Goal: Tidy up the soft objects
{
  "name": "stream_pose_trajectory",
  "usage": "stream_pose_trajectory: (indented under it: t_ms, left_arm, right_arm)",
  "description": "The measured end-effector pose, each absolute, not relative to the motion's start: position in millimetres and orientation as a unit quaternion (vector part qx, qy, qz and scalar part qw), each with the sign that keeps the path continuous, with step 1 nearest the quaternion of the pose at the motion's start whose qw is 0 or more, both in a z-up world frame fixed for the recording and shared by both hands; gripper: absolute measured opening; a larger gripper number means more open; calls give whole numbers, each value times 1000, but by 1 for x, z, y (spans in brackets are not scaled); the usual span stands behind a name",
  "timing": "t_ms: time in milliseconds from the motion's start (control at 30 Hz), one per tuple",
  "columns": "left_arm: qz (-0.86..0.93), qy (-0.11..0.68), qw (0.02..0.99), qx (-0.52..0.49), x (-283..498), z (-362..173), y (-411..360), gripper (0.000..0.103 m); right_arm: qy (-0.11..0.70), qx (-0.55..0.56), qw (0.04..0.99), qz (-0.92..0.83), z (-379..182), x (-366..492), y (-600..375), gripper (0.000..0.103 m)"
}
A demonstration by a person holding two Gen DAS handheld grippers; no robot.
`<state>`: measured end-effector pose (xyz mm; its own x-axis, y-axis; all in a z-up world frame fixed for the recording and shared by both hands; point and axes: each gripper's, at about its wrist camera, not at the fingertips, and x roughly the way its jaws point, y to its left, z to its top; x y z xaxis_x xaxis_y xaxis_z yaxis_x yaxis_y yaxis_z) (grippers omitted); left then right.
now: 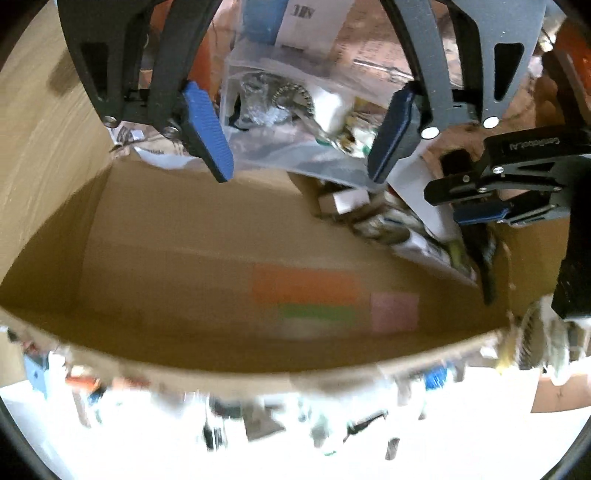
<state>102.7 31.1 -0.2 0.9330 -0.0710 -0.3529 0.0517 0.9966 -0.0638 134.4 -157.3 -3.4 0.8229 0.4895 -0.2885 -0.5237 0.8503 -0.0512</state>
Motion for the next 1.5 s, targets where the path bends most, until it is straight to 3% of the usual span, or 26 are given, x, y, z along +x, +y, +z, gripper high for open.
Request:
stream_pose_trajectory:
  t_ms: [300,433,600,1500]
  left_arm:
    - [-33,131,991,-21,62,22,25,79]
    - [-34,118,992,-21,49,25,21,90]
    - [-37,114,992,-25,42,24,19,99]
    - [-33,113,993,-25,36,22,17,102]
  right_arm:
    - [89,-34,954,285,18,98,-167,85]
    - [77,-22,956,283,20,87,-170,103]
    - [73,-11,956,283,21,80,-175,103]
    - [82,4,956,281,17,77,-180,103]
